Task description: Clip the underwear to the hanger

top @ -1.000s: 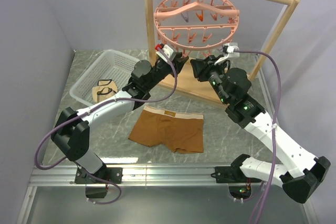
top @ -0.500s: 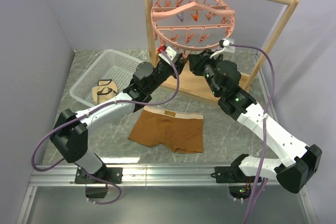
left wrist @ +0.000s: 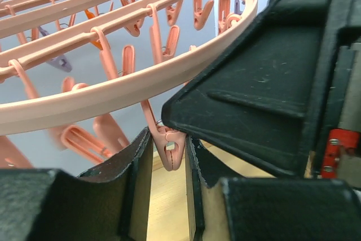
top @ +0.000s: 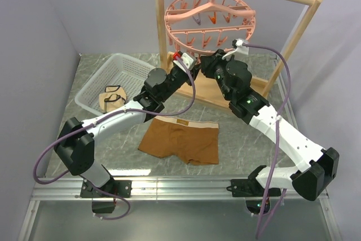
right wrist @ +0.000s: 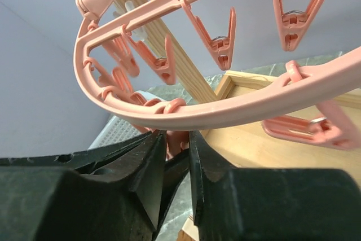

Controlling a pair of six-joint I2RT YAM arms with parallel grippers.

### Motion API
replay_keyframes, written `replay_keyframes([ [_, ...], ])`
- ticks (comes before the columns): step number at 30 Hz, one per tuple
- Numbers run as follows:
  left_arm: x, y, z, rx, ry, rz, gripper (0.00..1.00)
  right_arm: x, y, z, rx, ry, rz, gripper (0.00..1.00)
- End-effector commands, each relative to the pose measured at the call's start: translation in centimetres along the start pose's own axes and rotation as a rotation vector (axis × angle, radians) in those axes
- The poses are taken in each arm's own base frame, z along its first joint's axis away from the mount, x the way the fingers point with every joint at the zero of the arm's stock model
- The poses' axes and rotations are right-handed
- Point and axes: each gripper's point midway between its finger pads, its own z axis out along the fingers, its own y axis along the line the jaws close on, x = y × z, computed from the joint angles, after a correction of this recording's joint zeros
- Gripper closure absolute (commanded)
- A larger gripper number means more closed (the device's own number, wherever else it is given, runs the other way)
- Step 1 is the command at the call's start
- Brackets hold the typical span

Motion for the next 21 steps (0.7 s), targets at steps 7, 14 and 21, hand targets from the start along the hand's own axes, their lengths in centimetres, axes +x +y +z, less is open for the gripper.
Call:
replay_keyframes([
  [7,-0.1,-1.6,-0.9,0.043,0.014,0.044,0.96,-2.6,-0.2,0.8,0.036,-0.06,0.059,0.93],
  [14,-0.2,-2.2,-3.0,0.129,0.067,-0.03,0.67,-2.3,0.2,0.5,-0.015,-0.046,0.015,1.0],
  [21,0.0,-0.2,-4.7,0.179,0.125,-0.173,0.51,-1.6,0.8,0.2,-0.098,-0.037,-0.002,1.0],
])
